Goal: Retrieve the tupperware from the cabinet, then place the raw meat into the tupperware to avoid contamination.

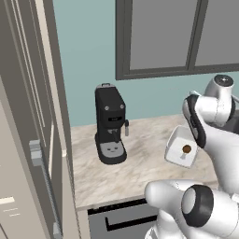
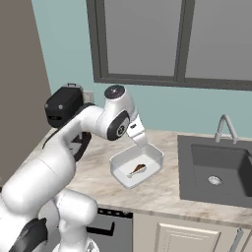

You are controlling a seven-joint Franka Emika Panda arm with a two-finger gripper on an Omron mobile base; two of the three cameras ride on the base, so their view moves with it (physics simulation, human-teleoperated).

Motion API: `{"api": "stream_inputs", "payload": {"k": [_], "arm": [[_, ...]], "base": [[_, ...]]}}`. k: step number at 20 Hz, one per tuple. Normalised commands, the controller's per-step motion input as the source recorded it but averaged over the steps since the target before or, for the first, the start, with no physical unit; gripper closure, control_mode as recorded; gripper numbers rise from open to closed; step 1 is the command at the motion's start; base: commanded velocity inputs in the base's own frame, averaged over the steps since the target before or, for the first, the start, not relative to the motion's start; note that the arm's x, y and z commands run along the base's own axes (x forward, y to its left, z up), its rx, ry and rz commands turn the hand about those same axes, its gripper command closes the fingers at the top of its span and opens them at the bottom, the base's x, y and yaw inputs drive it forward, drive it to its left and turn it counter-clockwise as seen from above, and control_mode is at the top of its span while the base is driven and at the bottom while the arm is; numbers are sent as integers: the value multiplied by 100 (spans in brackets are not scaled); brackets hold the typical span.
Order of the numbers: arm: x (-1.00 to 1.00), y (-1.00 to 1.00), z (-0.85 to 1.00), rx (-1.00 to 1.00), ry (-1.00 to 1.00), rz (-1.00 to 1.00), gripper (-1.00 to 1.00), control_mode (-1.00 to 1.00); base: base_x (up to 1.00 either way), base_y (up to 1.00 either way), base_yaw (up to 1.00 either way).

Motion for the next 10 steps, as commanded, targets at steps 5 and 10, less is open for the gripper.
{"api": "stream_inputs", "payload": {"k": [5,10], "arm": [[-30,24,36,-3,-21,0,-100,-100],[-32,28,32,-4,-19,0,-100,-100]], "base": [[0,0,0],[0,0,0]]}}
